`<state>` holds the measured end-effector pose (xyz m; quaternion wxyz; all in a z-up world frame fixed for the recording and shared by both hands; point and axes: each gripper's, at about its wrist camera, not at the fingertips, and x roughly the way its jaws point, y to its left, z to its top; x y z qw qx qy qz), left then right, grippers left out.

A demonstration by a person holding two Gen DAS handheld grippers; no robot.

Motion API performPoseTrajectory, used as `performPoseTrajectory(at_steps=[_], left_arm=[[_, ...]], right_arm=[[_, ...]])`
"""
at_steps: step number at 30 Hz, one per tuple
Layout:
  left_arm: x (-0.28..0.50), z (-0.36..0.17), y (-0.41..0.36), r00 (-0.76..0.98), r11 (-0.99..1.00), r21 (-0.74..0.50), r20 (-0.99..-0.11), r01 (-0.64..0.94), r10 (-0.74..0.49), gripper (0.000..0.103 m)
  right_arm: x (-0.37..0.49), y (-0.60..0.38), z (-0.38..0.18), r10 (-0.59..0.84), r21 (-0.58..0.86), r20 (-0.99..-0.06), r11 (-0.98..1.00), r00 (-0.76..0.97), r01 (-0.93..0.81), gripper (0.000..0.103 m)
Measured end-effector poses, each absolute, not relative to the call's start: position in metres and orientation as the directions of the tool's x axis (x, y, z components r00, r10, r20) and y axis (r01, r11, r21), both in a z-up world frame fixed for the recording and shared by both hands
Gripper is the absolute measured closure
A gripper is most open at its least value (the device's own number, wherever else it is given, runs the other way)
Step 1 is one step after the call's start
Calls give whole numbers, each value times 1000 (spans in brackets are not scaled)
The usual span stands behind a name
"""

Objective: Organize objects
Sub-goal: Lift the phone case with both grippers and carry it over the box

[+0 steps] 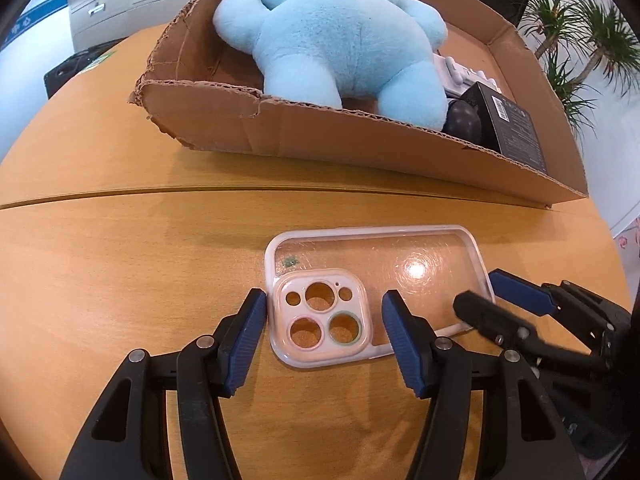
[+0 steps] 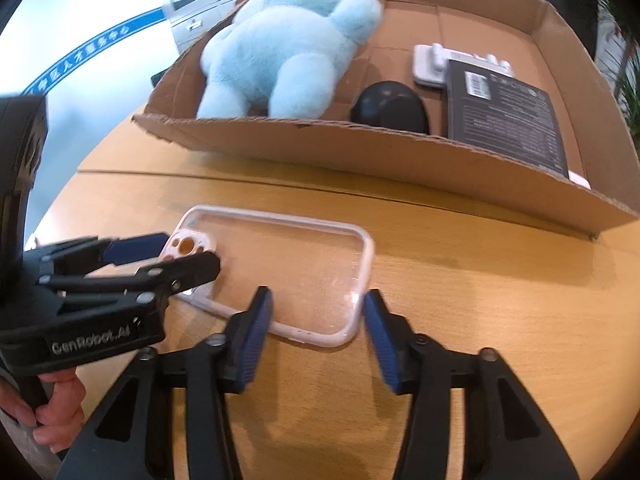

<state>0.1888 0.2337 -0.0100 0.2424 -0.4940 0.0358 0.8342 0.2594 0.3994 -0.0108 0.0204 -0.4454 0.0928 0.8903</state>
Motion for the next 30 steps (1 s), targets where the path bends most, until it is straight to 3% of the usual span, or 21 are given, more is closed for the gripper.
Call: performPoseTrajectory(at_steps=[6,9,14,18,30], left_arm=[[189,-10,234,-394,-877,-187,-838,-442,377,44],[191,-10,233,-395,-873,-192,-833,-449,387,44],[192,-10,231,-403,-877,-197,-829,-438,388,44],[194,-7,229,-410,-880,-193,-827,-435,385,45],[208,17,216,-443,-878,-214,-797,-428,410,45]], right_arm=[[260,397,-9,-34,131,-793,-985,-609,-116,65],[260,402,-10,-47,150,-788,-982,-614,-117,48],[258,394,-7,-44,141,-796,-983,-604,-114,57],[260,398,-7,-47,158,-793,-979,-608,-130,70],[273,396,13,-38,166,-767,-976,-641,-141,73]])
